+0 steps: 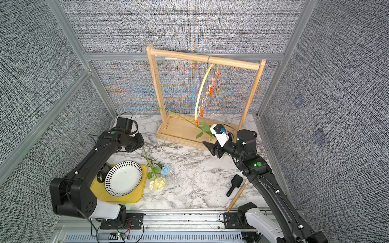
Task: Dry the flowers on a clothes hanger
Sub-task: Pick up the flower at the center of the board, then open the clamp at the hanger.
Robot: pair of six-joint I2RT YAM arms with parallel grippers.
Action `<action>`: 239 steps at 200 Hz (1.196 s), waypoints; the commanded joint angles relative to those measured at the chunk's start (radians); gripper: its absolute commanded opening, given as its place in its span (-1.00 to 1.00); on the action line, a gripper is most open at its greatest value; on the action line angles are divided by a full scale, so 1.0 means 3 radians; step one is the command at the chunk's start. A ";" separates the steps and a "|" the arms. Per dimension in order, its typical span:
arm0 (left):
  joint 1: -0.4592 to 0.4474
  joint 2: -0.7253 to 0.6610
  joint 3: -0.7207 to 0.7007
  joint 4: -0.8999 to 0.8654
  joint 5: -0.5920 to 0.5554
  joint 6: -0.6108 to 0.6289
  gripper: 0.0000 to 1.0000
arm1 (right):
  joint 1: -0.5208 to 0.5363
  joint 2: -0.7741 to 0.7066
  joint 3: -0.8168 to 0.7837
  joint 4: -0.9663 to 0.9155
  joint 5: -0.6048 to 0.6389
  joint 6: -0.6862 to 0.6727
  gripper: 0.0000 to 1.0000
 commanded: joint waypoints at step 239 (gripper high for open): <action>-0.0647 0.0475 -0.0347 0.4394 -0.0612 0.0487 -0.96 | -0.0596 0.1867 0.1765 -0.0005 -0.0453 -0.0854 0.14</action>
